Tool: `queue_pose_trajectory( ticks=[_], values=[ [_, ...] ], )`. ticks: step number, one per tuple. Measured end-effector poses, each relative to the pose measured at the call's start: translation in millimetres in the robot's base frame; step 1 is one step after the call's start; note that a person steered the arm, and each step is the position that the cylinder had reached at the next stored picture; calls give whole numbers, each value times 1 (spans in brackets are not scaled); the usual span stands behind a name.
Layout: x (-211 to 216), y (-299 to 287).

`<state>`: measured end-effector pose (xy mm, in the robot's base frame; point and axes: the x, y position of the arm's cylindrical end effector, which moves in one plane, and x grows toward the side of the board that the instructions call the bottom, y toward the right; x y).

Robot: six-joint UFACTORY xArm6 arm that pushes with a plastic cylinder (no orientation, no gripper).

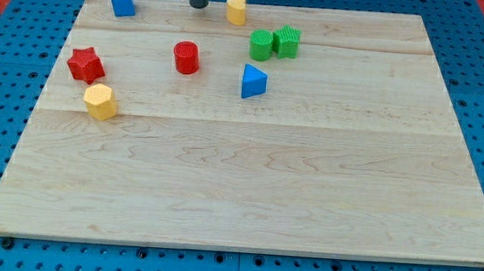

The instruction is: Move the yellow heart to the top center

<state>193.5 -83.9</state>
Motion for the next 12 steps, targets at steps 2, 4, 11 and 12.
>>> queue_pose_trajectory(
  ticks=[2, 4, 11, 12],
  values=[
    [19, 62],
    [18, -37],
    [120, 31],
    [120, 31]
  ],
)
